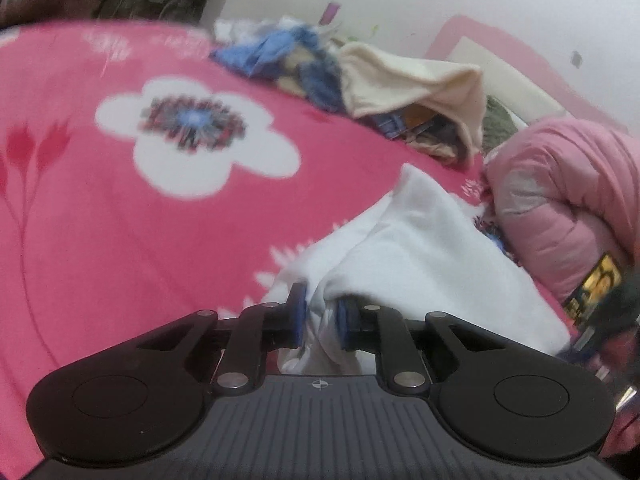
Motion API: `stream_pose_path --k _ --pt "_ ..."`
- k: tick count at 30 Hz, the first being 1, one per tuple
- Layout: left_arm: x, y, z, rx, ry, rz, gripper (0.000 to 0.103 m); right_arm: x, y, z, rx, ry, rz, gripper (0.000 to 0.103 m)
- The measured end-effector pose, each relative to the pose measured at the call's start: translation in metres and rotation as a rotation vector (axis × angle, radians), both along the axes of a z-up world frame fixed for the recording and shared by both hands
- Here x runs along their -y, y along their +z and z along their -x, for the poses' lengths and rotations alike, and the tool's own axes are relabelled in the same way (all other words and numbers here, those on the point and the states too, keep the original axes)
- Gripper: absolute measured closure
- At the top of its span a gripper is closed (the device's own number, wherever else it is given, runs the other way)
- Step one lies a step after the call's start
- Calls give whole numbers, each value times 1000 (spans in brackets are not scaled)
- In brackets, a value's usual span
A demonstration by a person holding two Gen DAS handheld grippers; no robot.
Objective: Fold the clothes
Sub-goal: 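Pinch the sweatshirt edge with the left tool while the right tool pinches the hem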
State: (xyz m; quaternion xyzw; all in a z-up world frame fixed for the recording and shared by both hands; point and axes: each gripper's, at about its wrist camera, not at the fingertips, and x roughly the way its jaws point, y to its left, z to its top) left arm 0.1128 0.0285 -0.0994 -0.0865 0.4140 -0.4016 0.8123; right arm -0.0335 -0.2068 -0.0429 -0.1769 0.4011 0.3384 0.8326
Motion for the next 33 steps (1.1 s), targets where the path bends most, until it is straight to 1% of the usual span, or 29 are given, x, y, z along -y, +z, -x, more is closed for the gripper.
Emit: stream_pose_path --k 1,2,3,4,5,6,7,8,9,10,13,14,15,17,19,20,22,23,25,27,28,30,31,32,33 --pt "-2 0 -4 -41 4 16 87 -8 -14 2 0 36 66 89" --pt "-4 0 -8 -82 8 29 87 -15 -22 6 22 68 121 89" --pt "-7 0 -12 -127 11 43 85 -19 -23 10 50 93 155 86" --pt "-10 0 -15 -170 17 59 85 -22 -20 12 57 106 169 80" --pt "-15 0 -18 -206 27 82 85 -23 -14 11 53 101 163 76" --pt "-20 0 -20 -238 34 112 83 -22 -8 8 51 84 141 67" --pt "-25 0 -22 -264 38 143 82 -21 -2 6 52 64 113 61" --pt "-29 0 -24 -288 40 171 78 -21 3 4 57 48 87 58" --pt "-33 -1 -26 -309 43 194 73 -21 6 1 68 37 66 52" --pt "-36 -3 -27 -329 44 213 71 -23 8 -2 85 29 48 48" --pt "-42 -8 -30 -393 57 267 57 -35 2 -14 146 9 44 47" --pt "-44 -9 -31 -416 63 297 48 -39 -1 -18 161 4 44 47" --pt "-46 -10 -32 -438 68 327 44 -44 -5 -22 172 0 43 45" --pt "-50 -8 -34 -447 78 378 42 -52 -15 -32 178 -7 44 44" --pt "-52 -5 -35 -429 91 385 39 -60 -26 -35 159 18 48 42" --pt "-52 -4 -36 -417 94 372 39 -64 -30 -33 161 41 63 40" --pt "-45 -3 -35 -389 80 316 40 -70 -38 -28 176 86 99 35" --pt "-41 -2 -34 -371 65 291 40 -73 -39 -24 199 108 121 35" --pt "-31 -1 -29 -329 31 251 43 -74 -40 -20 212 117 133 35" --pt "-22 1 -25 -288 2 214 53 -73 -38 -22 206 102 125 36" --pt "-19 1 -23 -270 -4 200 56 -72 -37 -23 201 91 117 36" --pt "-15 2 -21 -239 -8 164 67 -72 -36 -26 198 71 106 36" --pt "-13 2 -21 -227 -10 148 70 -72 -35 -27 198 59 101 36" --pt "-13 3 -21 -220 -11 139 75 -71 -35 -27 199 44 95 36" --pt "-13 4 -20 -215 -13 132 79 -70 -34 -27 202 30 90 36"
